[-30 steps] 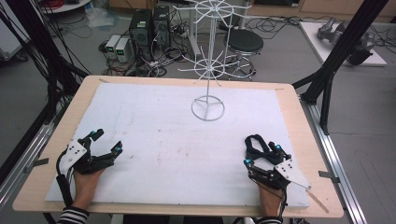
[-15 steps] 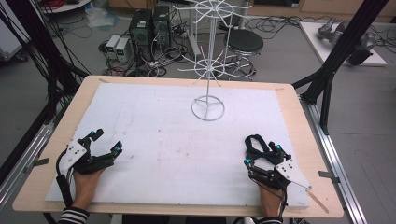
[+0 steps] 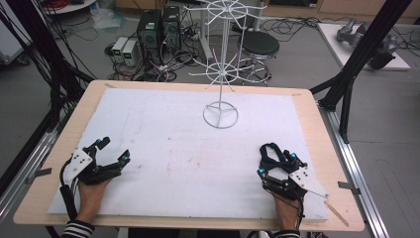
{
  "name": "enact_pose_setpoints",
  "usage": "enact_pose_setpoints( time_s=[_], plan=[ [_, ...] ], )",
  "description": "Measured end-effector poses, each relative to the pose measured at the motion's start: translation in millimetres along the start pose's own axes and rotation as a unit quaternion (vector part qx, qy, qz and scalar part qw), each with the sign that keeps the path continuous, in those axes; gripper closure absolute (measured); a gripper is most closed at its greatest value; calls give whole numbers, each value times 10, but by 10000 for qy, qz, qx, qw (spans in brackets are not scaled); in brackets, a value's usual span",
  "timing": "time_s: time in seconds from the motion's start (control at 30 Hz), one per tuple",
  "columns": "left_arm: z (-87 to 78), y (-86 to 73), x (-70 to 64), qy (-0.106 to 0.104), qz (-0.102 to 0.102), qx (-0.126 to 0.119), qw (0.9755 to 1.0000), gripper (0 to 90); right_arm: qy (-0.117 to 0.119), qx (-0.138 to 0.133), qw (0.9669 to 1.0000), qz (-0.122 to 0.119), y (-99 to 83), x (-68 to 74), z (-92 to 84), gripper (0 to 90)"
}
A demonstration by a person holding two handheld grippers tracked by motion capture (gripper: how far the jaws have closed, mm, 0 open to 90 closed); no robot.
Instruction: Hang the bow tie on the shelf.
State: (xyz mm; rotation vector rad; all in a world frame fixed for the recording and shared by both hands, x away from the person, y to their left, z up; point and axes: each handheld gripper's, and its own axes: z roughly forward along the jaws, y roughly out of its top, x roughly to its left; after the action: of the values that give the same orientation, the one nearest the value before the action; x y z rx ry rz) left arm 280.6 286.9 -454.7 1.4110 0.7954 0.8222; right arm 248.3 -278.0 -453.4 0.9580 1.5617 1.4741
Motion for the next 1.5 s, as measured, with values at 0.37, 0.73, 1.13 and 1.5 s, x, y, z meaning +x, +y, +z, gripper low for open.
enact_pose_setpoints(
  time_s=[0.37,0.73,1.13,1.5],
  plan=[
    [0,0,0,9,6,10,10000,143,-11,124,9999,-1,188,-72,-15,75],
    [0,1,-2,15,13,18,10000,144,11,743,9972,125,387,-283,47,75],
    [2,1,-1,27,3,13,10000,143,6,1450,9889,313,451,-572,74,76],
    [2,1,-4,42,27,24,10000,143,312,2147,9741,636,425,-817,77,76]
  ],
)
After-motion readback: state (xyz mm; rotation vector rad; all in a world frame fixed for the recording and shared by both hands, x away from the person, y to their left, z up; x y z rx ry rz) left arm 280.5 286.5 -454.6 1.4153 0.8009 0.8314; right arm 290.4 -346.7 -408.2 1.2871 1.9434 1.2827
